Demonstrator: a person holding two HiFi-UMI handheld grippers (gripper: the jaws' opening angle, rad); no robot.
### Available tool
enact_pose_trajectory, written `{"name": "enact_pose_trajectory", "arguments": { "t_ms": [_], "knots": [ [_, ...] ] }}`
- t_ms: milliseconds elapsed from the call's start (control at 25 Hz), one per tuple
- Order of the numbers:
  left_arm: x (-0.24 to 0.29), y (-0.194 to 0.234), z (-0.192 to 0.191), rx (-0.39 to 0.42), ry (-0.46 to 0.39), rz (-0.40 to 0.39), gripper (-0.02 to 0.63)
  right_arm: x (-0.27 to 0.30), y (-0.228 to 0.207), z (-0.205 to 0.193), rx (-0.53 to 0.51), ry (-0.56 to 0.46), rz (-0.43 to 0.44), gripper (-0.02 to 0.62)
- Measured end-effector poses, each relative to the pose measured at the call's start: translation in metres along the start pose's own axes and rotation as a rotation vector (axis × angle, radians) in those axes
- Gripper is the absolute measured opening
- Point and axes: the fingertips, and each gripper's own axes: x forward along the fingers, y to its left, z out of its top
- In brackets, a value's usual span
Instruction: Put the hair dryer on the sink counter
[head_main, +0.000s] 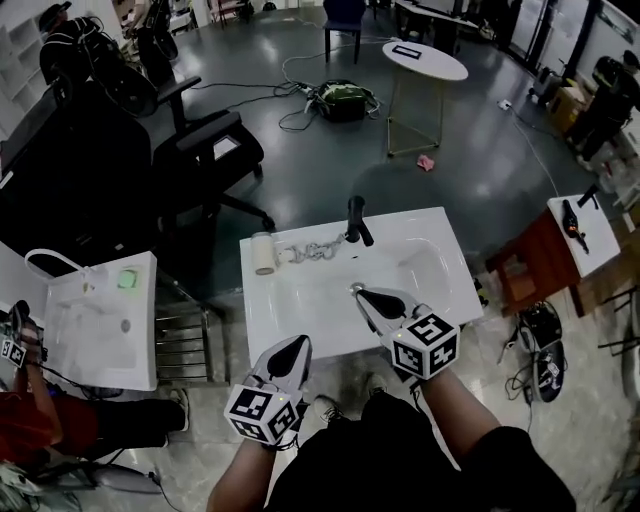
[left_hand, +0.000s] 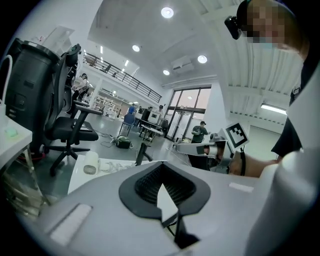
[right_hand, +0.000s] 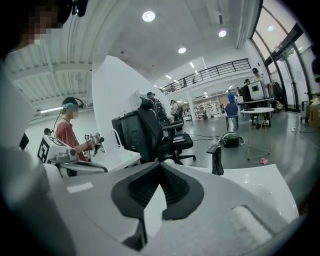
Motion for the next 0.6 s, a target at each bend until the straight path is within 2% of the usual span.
{"name": "enact_pose_trajectory", "arguments": {
  "t_ms": [240, 600],
  "knots": [
    [0.005, -0.034, -0.004, 0.016, 0.005, -0.014, 0.003, -0.044, 0.007, -0.014, 0.025, -0.024, -0.014, 0.002],
    [0.012, -0.087, -0.022, -0.003, 0.004, 0.033, 0.003, -0.092, 0.013, -0.041, 0.021, 0.015, 0.078, 0.002]
  ]
}}
